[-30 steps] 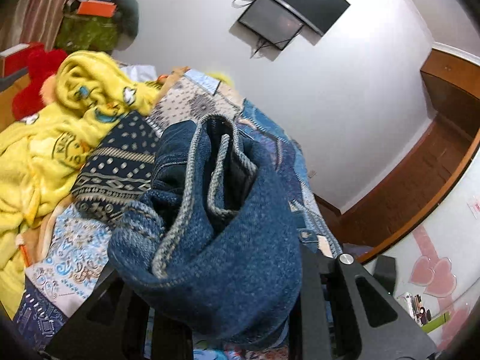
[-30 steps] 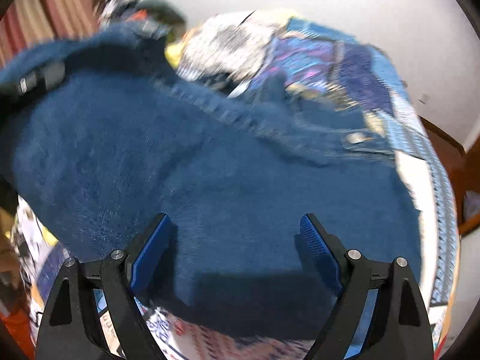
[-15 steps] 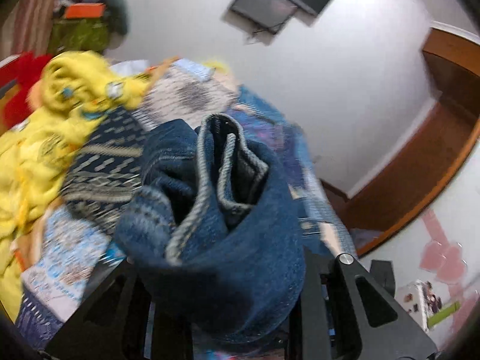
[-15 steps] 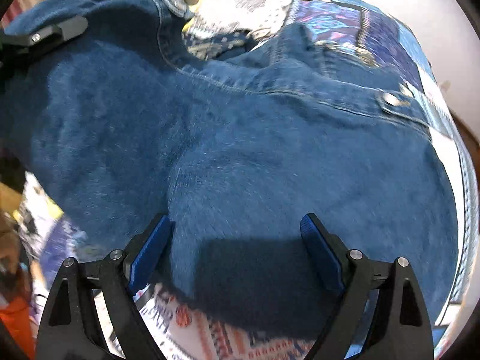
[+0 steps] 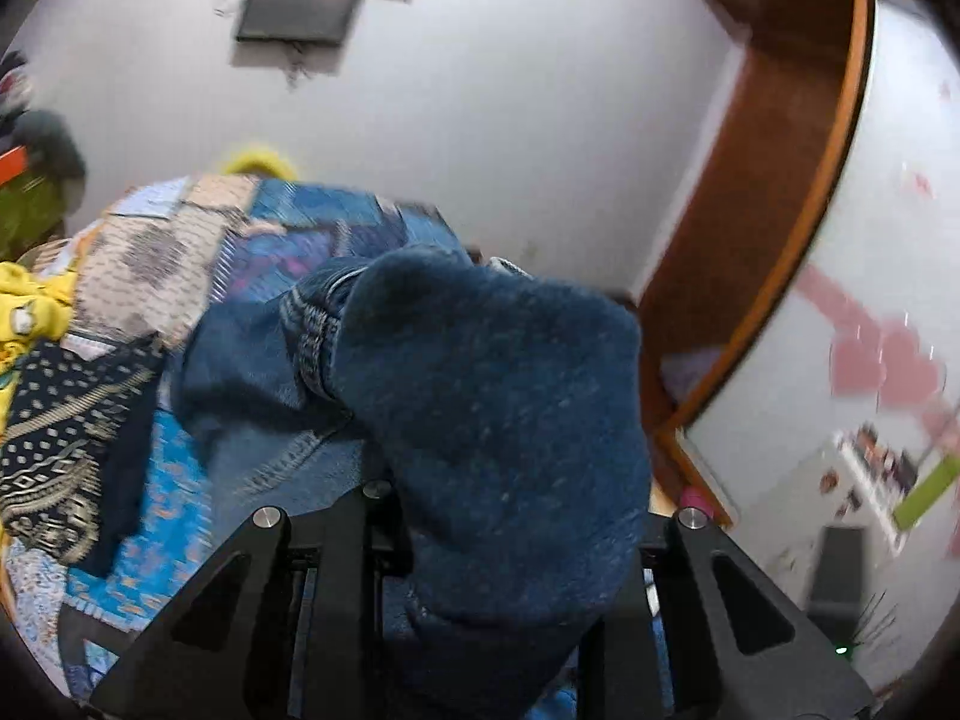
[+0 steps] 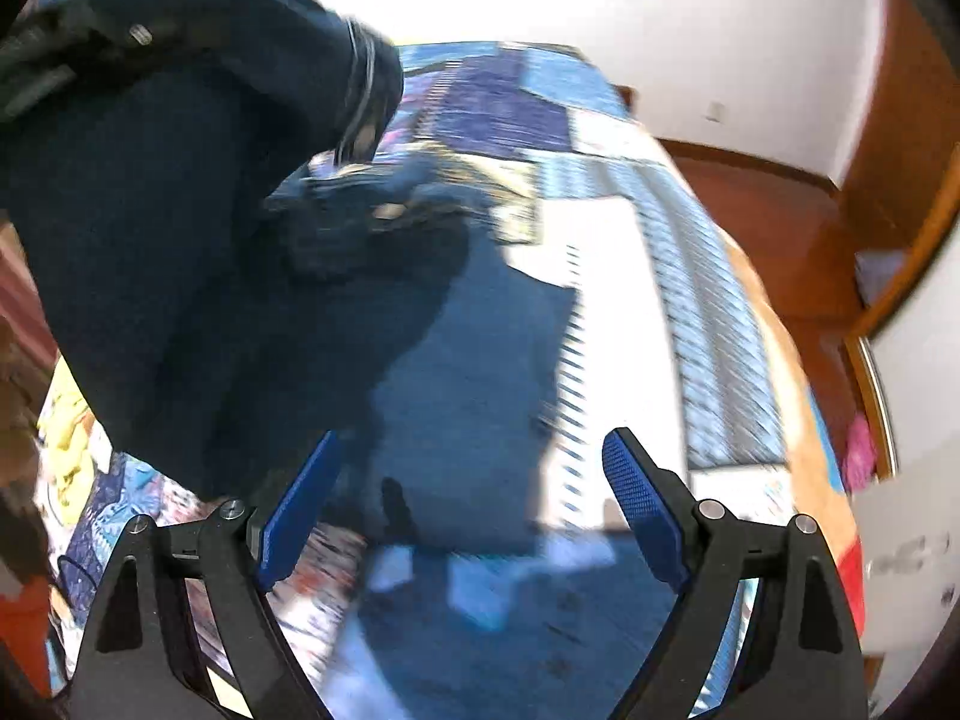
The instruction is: Fold large clothes
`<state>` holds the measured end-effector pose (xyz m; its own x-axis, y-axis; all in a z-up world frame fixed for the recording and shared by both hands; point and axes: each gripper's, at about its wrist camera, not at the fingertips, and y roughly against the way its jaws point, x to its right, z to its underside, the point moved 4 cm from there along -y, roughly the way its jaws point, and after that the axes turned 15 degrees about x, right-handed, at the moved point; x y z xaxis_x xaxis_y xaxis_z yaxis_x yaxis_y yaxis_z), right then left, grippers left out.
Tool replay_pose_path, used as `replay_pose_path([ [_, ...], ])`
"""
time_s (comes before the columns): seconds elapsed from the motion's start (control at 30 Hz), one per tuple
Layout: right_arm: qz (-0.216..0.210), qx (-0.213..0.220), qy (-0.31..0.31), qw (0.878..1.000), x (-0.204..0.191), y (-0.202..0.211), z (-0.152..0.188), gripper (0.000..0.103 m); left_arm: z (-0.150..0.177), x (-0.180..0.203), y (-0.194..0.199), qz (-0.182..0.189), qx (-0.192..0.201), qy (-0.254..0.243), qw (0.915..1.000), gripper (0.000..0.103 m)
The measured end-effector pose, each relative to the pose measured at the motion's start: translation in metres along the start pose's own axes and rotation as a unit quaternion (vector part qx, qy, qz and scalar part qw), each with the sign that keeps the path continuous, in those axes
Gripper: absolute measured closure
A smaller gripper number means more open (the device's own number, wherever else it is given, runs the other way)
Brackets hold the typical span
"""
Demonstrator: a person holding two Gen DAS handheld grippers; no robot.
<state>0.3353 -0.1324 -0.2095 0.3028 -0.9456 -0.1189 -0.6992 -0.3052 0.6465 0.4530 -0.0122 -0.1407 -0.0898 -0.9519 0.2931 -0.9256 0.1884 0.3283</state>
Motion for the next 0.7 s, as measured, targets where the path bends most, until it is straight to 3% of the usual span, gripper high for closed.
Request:
replay_pose_path([
  [0.2,0.033,-0.007,-0.064,0.997,0.055,0.02,0.027,0.016,0.072,0.039,-0.036,0.004,-0.099,-0.077,0.9921,0.082],
  [0.33,0.053,-0.016,-0.091,0.994,0.079,0.026,0.04,0.016,0.116,0.057,-0.04,0.01,-0.153,-0.134,0.979,0.081],
  [0.43,0.061,-0.014,-0.099,0.993,0.09,0.029,0.042,0.016,0.132,0.063,-0.042,0.001,-0.181,-0.177,0.9674,0.073],
  [0.6,0.074,0.002,-0.088,0.993,0.095,0.044,0.037,0.016,0.13,0.071,-0.026,0.036,-0.202,-0.148,0.9675,0.046],
  [0.7,0.075,0.017,-0.081,0.994,0.094,0.052,0.03,0.016,0.12,0.071,-0.009,0.055,-0.209,-0.116,0.9693,0.044],
])
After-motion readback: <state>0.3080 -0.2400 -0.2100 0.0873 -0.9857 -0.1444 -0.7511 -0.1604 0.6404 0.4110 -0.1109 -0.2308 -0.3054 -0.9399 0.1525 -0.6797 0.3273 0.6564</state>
